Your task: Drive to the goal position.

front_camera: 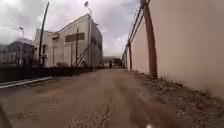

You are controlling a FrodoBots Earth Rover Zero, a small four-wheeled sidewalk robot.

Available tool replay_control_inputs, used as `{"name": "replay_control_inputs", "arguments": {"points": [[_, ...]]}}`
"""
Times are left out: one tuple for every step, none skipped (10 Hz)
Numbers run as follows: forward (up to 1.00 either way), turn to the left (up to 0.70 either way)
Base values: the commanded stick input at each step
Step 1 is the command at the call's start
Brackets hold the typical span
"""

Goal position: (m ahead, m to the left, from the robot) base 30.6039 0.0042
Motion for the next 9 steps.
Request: {"name": "replay_control_inputs", "arguments": {"points": [[0.7, 0.0], [0.7, 0.0], [0.7, 0.0], [0.7, 0.0], [0.7, 0.0], [0.7, 0.0], [0.7, 0.0], [0.7, 0.0], [0.7, 0.0]]}}
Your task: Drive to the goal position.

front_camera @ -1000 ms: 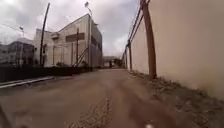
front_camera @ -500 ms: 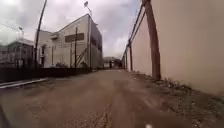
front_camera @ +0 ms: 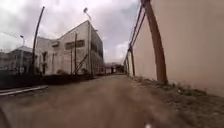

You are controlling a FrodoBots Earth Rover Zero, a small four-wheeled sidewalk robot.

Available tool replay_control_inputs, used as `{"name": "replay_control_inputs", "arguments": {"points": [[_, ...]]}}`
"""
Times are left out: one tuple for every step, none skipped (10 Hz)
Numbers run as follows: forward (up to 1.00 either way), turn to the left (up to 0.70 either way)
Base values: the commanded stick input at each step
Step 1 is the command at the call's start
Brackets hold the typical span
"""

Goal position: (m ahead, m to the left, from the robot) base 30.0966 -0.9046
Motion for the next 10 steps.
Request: {"name": "replay_control_inputs", "arguments": {"points": [[0.7, 0.0], [0.7, 0.0], [0.7, 0.0], [0.7, 0.0], [0.7, 0.0], [0.7, 0.0], [0.7, 0.0], [0.7, 0.0], [0.7, 0.0], [0.7, 0.0]]}}
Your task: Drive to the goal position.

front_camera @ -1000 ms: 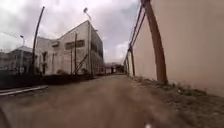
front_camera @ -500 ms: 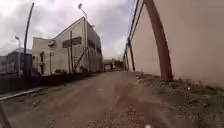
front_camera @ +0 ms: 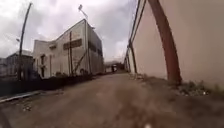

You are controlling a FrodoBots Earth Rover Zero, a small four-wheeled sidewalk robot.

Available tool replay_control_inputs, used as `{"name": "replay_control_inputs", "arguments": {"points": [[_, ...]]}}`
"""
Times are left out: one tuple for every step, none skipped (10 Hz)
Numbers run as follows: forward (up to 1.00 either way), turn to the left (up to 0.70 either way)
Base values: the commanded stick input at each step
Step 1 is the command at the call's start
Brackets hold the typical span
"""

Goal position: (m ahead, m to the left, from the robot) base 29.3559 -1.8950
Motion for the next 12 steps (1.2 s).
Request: {"name": "replay_control_inputs", "arguments": {"points": [[0.7, 0.0], [0.7, 0.0], [0.7, 0.0], [0.7, 0.0], [0.7, 0.0], [0.7, 0.0], [0.7, 0.0], [0.7, 0.0], [0.7, 0.0], [0.7, 0.0], [0.7, 0.0], [0.7, 0.0]]}}
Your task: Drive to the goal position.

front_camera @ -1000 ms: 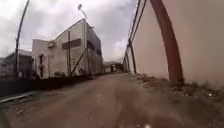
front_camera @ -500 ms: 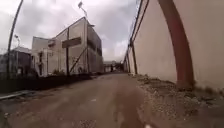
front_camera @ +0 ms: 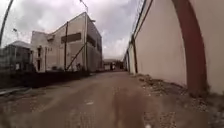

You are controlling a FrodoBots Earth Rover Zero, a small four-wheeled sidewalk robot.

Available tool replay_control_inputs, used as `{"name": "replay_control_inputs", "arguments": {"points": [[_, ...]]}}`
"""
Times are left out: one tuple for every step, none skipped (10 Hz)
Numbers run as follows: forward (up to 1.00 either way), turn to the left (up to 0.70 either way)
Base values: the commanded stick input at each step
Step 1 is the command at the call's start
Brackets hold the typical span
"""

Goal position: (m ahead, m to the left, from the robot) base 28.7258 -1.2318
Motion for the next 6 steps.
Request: {"name": "replay_control_inputs", "arguments": {"points": [[0.7, 0.0], [0.7, 0.0], [0.7, 0.0], [0.7, 0.0], [0.7, 0.0], [0.7, 0.0]]}}
